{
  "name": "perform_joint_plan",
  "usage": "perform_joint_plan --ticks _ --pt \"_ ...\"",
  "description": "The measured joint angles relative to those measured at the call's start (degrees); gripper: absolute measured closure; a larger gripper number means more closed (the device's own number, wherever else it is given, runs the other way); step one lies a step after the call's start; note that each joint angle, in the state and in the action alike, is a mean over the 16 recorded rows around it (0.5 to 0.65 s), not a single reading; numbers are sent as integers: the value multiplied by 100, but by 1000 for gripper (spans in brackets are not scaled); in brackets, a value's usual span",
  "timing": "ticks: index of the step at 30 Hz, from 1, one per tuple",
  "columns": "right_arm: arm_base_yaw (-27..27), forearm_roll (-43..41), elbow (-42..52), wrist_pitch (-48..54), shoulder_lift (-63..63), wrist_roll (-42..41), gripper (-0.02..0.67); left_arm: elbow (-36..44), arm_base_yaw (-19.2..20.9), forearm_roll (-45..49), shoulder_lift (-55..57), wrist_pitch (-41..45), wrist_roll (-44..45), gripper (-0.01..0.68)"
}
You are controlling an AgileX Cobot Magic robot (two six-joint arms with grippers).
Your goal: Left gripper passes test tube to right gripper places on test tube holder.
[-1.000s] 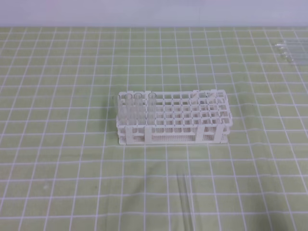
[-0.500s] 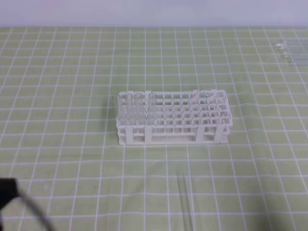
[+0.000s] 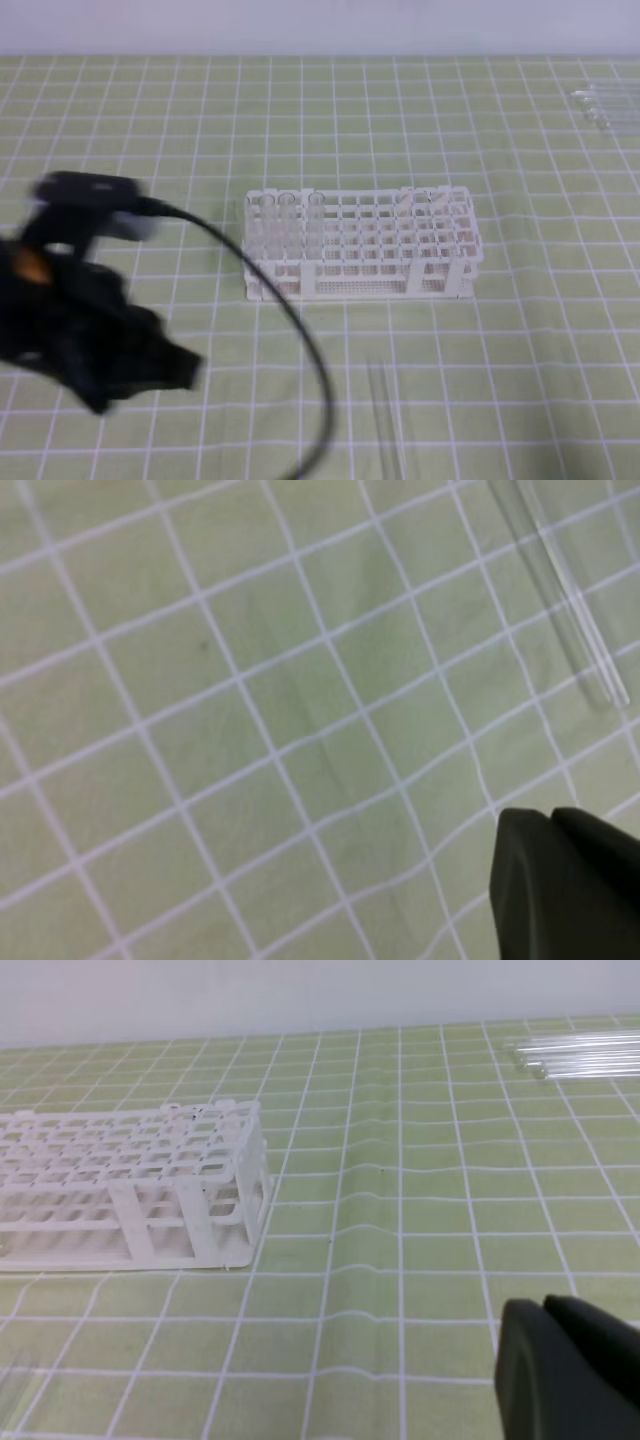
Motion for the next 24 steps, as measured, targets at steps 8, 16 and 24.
perform_joint_plan --ticks 8,16,24 --pt "0 0 0 0 0 0 666 -997 -1912 916 1702 -296 -1229 675" --pt "0 0 0 0 0 0 666 -1741 -2497 357 3187 -233 -1571 657" --pt "0 0 0 0 0 0 666 -1992 -2567 -321 3967 -187 -1714 491"
